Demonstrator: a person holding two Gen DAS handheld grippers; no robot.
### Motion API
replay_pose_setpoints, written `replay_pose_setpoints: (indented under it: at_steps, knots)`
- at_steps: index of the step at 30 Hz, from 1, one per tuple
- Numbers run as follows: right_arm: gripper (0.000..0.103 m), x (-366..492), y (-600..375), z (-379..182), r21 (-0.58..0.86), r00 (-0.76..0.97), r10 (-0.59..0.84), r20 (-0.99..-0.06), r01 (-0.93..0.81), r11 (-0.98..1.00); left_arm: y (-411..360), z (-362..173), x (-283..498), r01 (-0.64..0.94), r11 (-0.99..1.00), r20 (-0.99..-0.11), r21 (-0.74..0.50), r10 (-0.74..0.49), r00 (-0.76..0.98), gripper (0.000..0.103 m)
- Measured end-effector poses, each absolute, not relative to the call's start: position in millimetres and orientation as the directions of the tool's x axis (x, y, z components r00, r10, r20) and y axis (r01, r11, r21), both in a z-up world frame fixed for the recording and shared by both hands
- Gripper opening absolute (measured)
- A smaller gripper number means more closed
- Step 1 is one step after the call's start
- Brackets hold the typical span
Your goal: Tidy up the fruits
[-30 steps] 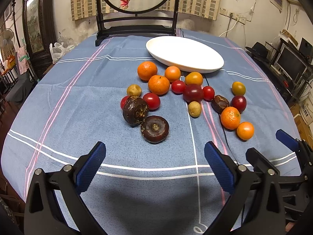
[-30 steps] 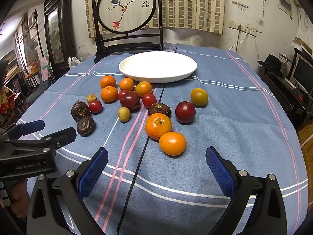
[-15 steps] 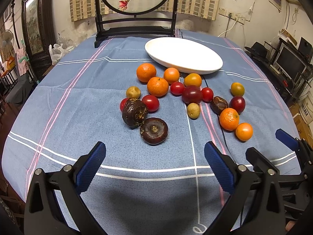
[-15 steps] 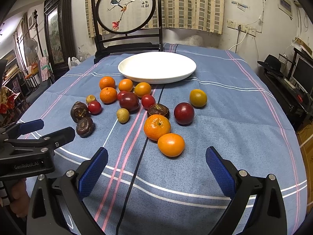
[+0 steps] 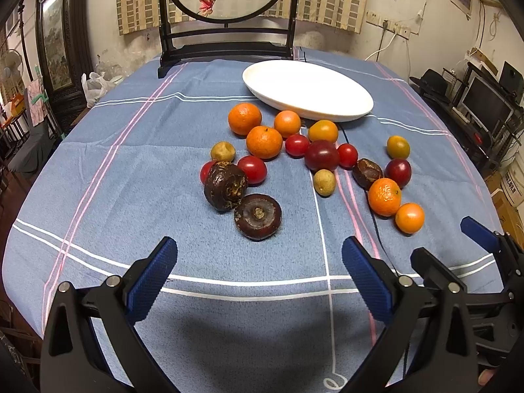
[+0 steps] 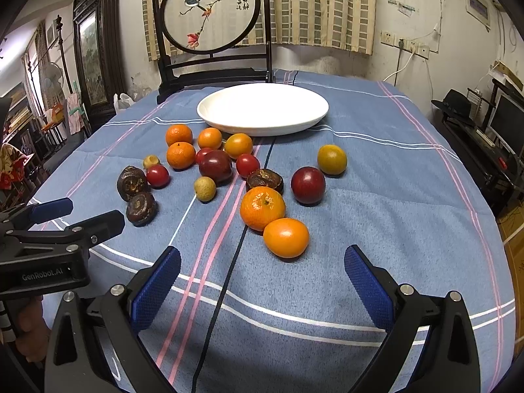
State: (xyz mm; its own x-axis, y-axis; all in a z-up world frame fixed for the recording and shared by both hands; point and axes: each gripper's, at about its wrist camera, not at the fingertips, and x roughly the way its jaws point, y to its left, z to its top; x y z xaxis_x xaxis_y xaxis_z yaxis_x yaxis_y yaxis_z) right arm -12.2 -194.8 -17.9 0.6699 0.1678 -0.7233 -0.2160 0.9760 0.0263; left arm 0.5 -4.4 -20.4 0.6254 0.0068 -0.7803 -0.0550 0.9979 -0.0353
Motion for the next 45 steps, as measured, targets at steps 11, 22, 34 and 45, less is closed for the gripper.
replay_pose_setpoints:
  at_steps: [11,22,34,45]
  knots:
    - [0.100,-12.7,-196.8,-23.2,0.023,0.661,0.162,-0.733,-0.214,0.977,4.9,-28.4,2.9,-0.059,0.998,-0.788,-0.038,0.006,0.615,0.099]
    - [0.100,-6.7,-209.4,-43.6,0.089,0.610,0.207,-0.765,-0.218,0.972,40.1,-61.1,25.5,-0.105,0.994,-0.838,-0.022,0.039,0.545,0.098]
    - [0.100,-1.3,-229.0,-39.7,0.124,0.617,0.226,-0.754,-0.205,0.971,-10.4,-70.6,59.5,-0.002,1.000,-0.857,0.001,0.003,0.516,0.066]
    - [0.100,6.1,-237.0,-41.6,0.099,0.603,0.197,-0.773,-0.191,0.977,5.5,-64.7,53.9,-0.024,0.994,-0.845,-0.111,-0.081,0.528,0.042]
